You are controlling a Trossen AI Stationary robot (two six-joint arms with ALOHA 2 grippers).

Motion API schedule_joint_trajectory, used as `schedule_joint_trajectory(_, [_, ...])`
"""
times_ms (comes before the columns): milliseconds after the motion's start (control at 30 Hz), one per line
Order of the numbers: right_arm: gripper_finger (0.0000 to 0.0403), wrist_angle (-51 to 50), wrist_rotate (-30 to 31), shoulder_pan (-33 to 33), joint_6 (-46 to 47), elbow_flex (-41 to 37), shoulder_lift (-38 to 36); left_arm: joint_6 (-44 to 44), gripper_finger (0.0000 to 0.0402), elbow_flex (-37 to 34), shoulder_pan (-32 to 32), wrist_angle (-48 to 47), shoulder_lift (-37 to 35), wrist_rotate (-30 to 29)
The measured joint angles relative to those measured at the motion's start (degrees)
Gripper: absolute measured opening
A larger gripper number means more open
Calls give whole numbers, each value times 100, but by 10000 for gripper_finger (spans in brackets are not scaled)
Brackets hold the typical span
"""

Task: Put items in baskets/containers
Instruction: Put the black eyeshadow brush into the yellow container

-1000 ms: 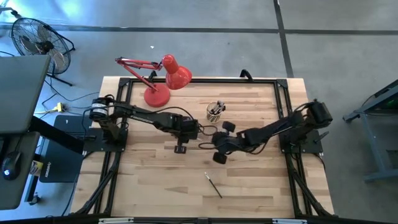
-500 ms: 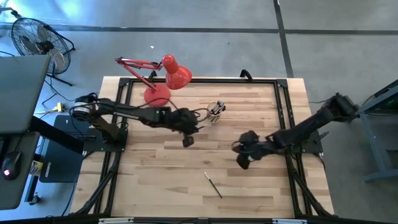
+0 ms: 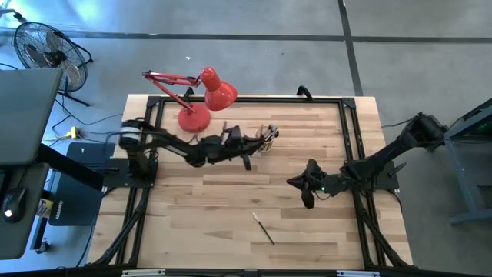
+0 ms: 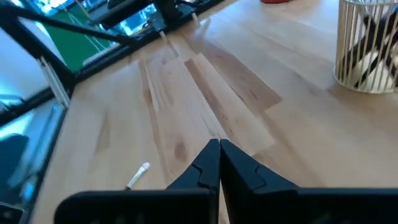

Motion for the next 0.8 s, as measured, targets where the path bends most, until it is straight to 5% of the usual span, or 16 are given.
schedule_joint_trajectory(367, [1, 32, 100, -75, -215, -11, 0, 18, 10, 811, 876, -61, 753, 840])
schedule_joint_trajectory(567, [4, -25, 735, -74, -259, -11, 0, 349, 10, 1184, 1211, -981, 760, 1733])
schedule_joint_trajectory(800, [4, -130, 1188, -139, -228, -11, 0, 844, 32, 1662, 1191, -2175, 919, 1756])
